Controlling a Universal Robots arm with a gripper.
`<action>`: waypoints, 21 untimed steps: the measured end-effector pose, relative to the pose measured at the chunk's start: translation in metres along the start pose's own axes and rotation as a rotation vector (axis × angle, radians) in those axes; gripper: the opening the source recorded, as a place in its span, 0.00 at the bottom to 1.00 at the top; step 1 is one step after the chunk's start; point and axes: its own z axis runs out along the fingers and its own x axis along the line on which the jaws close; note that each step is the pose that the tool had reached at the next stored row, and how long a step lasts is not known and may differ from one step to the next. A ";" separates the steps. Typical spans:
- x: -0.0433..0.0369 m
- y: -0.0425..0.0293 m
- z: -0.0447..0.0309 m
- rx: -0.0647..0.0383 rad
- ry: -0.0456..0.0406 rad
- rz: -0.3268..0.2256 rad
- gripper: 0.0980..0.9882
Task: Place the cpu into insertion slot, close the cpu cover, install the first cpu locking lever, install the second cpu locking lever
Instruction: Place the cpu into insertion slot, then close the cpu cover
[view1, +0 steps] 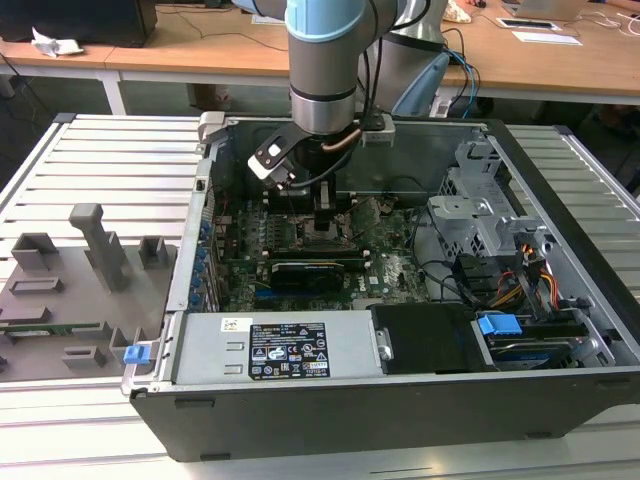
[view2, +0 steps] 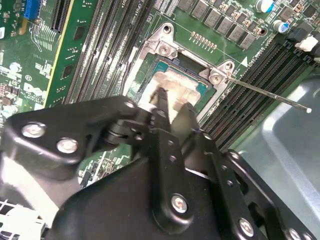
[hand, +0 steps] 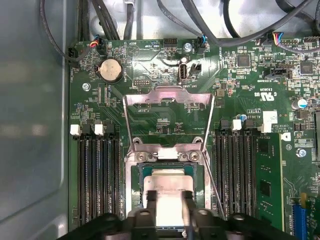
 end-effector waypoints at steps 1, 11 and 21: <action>0.0000 0.0000 -0.0002 0.000 -0.0005 0.000 0.20; 0.0001 0.0003 -0.0042 0.000 -0.0045 0.000 0.01; 0.0002 0.0008 -0.0116 0.000 -0.0057 0.000 0.01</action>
